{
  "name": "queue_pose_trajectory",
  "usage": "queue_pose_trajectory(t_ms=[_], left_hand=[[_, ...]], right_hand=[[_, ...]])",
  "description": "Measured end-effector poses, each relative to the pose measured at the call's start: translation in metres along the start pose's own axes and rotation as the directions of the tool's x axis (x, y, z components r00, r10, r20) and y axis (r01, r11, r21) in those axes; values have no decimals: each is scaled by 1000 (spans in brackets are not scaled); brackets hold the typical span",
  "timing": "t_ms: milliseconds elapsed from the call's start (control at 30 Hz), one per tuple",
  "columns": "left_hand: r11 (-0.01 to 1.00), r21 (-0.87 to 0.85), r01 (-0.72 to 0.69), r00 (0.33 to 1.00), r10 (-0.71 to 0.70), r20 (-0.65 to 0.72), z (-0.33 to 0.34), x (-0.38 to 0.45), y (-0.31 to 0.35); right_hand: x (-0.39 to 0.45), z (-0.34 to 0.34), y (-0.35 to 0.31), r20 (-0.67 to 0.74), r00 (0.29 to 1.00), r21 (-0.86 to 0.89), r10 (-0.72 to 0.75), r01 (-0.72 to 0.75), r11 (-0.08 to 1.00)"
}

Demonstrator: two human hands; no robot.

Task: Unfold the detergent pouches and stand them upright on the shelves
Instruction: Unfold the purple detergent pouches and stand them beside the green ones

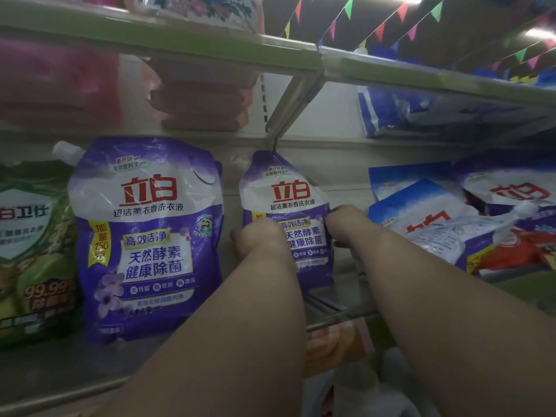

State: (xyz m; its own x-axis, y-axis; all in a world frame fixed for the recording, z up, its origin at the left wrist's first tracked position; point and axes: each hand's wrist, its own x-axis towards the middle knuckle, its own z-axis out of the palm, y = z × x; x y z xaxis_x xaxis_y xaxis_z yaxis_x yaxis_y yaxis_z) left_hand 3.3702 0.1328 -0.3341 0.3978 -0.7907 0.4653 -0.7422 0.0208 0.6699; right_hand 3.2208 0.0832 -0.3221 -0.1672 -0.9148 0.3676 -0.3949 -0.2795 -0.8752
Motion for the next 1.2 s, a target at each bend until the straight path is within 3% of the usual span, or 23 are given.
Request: queue_pose_trajectory(t_ms=[33,133,300,500,900,1200], left_hand=[[993,-76,94,996,-94,10,-3,1,1],[968,251,7,1000,-4,-11,-3,4,2],[932,359,-48,999,42,26,-6,2,4],[838,538,-86,996,64,60,-7,-5,7],[727,669,-153,985,61,159,-9,1,5],[852,520,-59,979,-52,196,-5,19,0]], right_hand=[[4,2,3,26,1000,57,-13,12,998],[-1,-4,6,86,996,144,7,-19,989],[3,-5,16,71,997,249,-29,10,969],[9,-6,23,7,997,231,-72,69,971],[0,-13,25,-177,975,106,-137,157,982],[-6,-16,28,-236,953,28,-190,202,979]])
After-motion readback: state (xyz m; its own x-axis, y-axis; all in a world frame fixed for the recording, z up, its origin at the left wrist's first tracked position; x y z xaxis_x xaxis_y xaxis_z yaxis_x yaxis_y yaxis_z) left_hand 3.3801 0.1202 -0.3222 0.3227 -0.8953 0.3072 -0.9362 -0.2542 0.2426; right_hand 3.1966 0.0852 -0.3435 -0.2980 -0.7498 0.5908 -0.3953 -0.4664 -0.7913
